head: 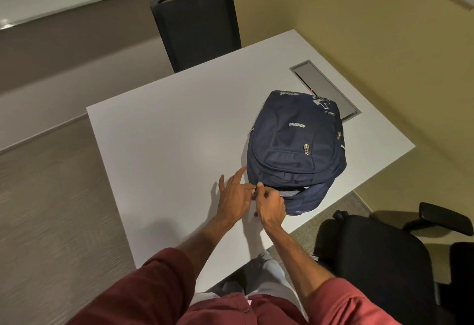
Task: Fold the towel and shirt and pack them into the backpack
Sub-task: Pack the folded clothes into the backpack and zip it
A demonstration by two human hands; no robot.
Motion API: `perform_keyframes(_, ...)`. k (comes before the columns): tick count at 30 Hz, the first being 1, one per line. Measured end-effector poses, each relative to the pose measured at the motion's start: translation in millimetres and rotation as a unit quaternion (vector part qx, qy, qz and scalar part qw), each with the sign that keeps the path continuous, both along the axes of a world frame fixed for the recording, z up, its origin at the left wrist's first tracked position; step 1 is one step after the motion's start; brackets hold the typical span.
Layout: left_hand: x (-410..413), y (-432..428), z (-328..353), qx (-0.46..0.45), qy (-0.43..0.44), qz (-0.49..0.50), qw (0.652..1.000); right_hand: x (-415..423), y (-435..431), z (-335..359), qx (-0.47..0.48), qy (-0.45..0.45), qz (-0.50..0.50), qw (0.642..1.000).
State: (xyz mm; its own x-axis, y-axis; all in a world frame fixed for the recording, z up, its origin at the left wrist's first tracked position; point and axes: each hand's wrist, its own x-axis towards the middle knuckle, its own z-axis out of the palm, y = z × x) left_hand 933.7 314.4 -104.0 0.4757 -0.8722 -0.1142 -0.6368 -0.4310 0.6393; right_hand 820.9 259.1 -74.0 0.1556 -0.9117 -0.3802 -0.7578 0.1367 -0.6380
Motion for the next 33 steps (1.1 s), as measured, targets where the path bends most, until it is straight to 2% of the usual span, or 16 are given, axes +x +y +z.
perform_keyframes(4,3.7,1.6,-0.3,-0.001,-0.030,-0.036,0.999,11.0,-12.0,9.8,0.039,-0.036,-0.039,0.998)
perform_keyframes(7,10.2,3.6,3.3,-0.009,-0.124,-0.077,0.989,12.0,-17.8,9.0,0.040,-0.007,-0.049,0.998)
perform_keyframes(12,20.2,-8.6,1.5,-0.031,-0.137,-0.140,0.980,5.6,-12.1,12.2,-0.068,0.088,0.035,0.993)
perform_keyframes(16,19.4,-25.6,14.6,-0.019,-0.175,-0.171,0.969,-3.9,-17.2,4.2,-0.131,0.121,0.101,0.979)
perform_keyframes(19,17.0,-39.2,16.0,-0.020,-0.236,-0.212,0.948,-6.4,-21.4,1.5,-0.156,0.134,0.132,0.970)
perform_keyframes(24,20.0,-50.9,21.4,0.016,-0.284,-0.223,0.933,-10.5,-25.3,4.7,-0.201,0.144,0.159,0.956)
perform_keyframes(33,29.9,-45.5,27.8,0.023,-0.299,-0.208,0.931,-32.1,-25.0,16.6,-0.228,0.162,0.189,0.941)
